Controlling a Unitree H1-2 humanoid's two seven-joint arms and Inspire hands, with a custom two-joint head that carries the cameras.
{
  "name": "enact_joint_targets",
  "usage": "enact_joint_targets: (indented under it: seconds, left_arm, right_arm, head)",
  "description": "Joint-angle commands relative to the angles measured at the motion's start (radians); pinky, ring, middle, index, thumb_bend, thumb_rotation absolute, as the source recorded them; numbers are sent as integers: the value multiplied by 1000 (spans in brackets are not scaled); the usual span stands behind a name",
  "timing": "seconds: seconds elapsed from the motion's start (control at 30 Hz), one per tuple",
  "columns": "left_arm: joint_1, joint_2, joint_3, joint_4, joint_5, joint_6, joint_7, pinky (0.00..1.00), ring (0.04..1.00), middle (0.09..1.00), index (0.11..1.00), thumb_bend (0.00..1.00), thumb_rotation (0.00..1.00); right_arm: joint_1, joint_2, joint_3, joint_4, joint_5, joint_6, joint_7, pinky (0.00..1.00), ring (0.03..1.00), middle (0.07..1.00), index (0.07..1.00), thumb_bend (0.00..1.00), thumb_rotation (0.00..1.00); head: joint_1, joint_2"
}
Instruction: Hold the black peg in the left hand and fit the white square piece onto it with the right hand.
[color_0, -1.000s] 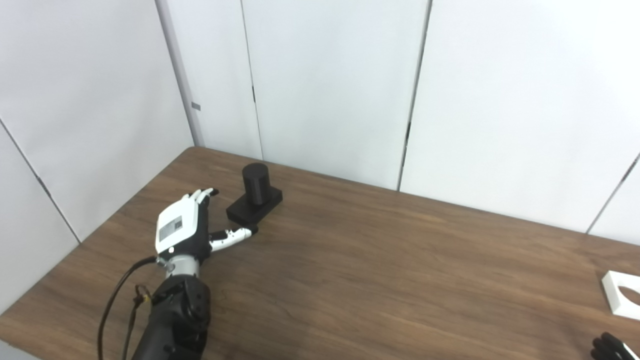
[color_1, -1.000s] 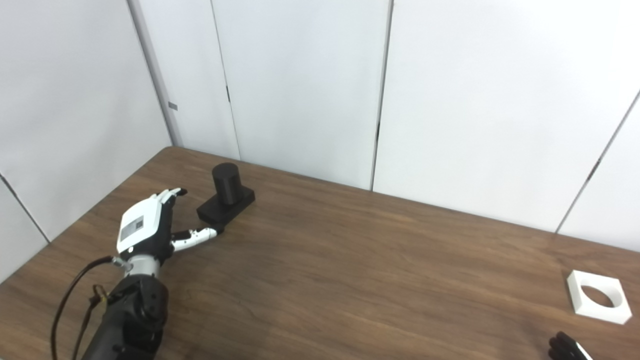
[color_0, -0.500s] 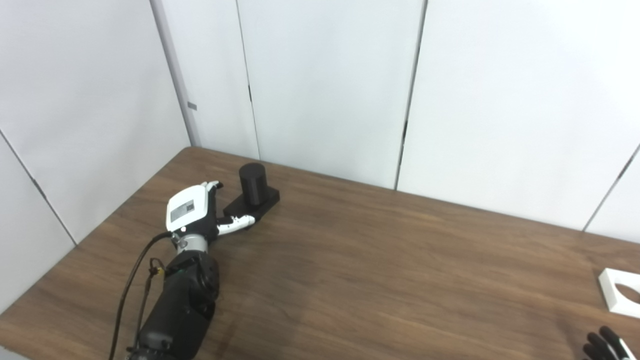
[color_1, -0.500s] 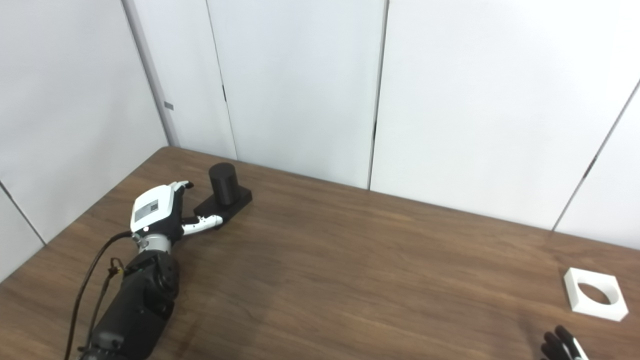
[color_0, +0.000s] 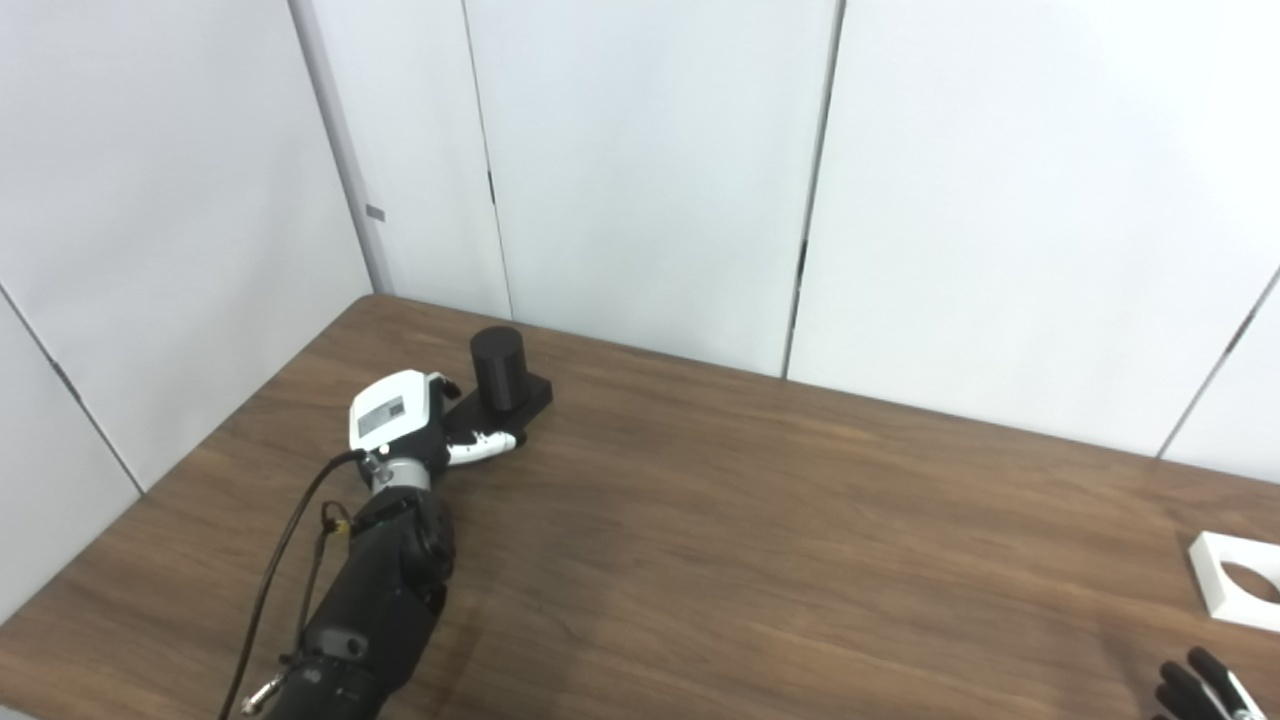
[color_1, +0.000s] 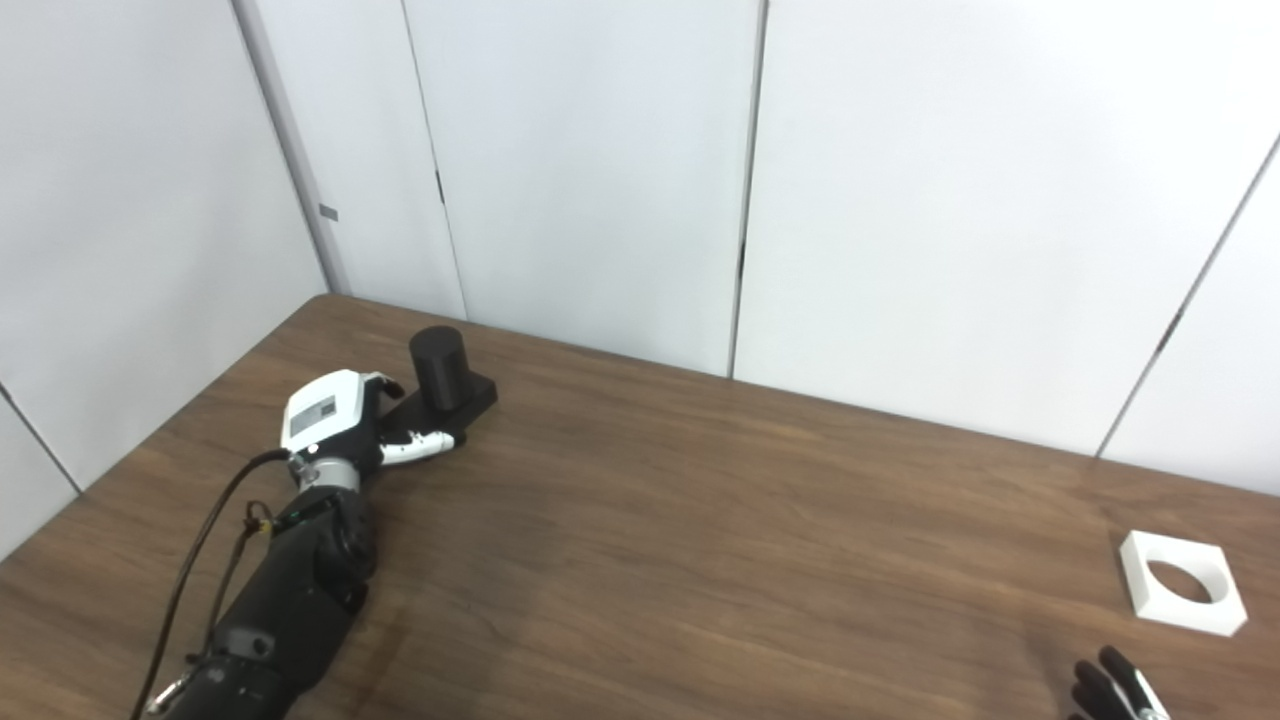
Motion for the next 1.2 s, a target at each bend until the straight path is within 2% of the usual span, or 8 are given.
enact_joint_targets:
  seconds: [0.0,0.33,0.5,0.63,0.67,0.73,0.93,1.17]
  left_arm:
    - [-57,26,-7,1,43,3,43,910,899,862,689,943,561]
    - [-80,6,0,98,262,4,-1,873,887,851,729,943,573]
    - [-69,17,-19,104,350,3,-20,851,861,829,760,861,508]
    - [-60,23,-27,93,288,-6,30,849,845,804,691,757,387]
    - [-56,20,-19,85,248,-19,55,853,835,774,570,616,198]
    - [-49,24,-21,74,193,-35,91,849,827,751,500,538,88]
    - [-43,54,-82,69,203,0,112,813,804,723,486,519,58]
    - [-42,62,-92,47,167,2,101,819,792,703,484,519,54]
  right_arm:
    - [2,39,2,-35,7,-15,-2,866,887,875,893,596,1000]
    - [8,38,8,-52,1,3,-4,891,892,880,892,581,1000]
    - [9,39,9,-53,-2,-1,-6,868,881,877,890,569,1000]
    - [8,39,11,-57,-7,3,-8,862,882,878,892,555,1000]
    - [7,39,12,-57,-5,3,-7,882,890,883,897,553,1000]
    - [6,38,13,-56,-6,2,-7,887,893,884,898,551,1000]
    - [6,37,21,-58,-23,10,-14,885,890,884,893,556,1000]
    - [5,35,27,-56,-44,9,-20,868,887,885,889,560,1000]
  head:
    - [0,2]
    - [-4,7]
    - [-4,7]
    - [-5,11]
    - [-5,12]
    - [-7,11]
    - [-9,11]
    - [-15,12]
